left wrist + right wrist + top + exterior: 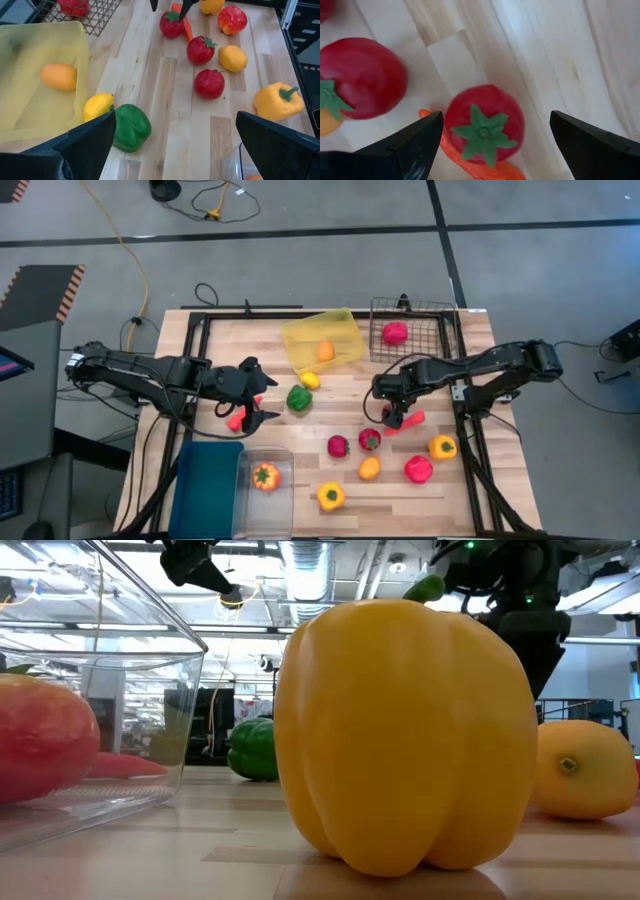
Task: Sort produce into baskets
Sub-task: Put the top right red tomato into the transparent bin
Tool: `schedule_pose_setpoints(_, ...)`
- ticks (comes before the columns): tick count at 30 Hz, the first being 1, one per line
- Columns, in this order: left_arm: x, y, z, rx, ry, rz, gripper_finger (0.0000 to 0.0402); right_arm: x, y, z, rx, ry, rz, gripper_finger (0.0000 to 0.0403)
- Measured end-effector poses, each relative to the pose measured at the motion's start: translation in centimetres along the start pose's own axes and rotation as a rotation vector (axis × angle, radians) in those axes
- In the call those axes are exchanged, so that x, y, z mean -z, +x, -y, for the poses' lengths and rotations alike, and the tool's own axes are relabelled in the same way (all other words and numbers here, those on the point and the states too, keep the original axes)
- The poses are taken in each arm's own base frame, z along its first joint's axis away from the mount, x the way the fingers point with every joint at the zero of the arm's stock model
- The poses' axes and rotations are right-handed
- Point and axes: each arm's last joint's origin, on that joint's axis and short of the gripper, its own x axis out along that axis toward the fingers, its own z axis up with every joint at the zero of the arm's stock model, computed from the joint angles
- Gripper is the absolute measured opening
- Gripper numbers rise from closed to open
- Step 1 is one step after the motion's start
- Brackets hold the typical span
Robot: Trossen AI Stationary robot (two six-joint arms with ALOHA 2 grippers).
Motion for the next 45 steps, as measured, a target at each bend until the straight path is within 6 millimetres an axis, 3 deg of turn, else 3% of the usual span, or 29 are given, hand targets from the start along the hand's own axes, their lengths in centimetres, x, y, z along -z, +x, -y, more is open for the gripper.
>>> schedule_pose_setpoints(20,0.0,0.0,0.0,0.0,-0.021,0.0,0.0399,2.0,2.4,-0.3,0.009,0.033,-0.033,0.0394)
schedule_pose_setpoints(26,0.0,0.0,0.0,0.0,-0.021,0.0,0.0399,2.7,3.1,0.1,0.027,0.059,-0.064,0.037)
schedule_pose_setpoints(32,0.0,0.0,0.0,0.0,-0.021,0.0,0.0399,2.4,3.2,0.0,0.011,0.062,-0.035,0.0336)
schedule_pose_setpoints(38,0.0,0.0,0.0,0.0,-0.001,0.0,0.0399,1.9,3.0,-0.3,-0.013,0.063,0.005,0.0332)
schedule_pose_setpoints(45,0.0,0.0,0.0,0.0,0.027,0.0,0.0399,-0.2,0.7,-1.3,-0.064,0.043,0.098,0.0331)
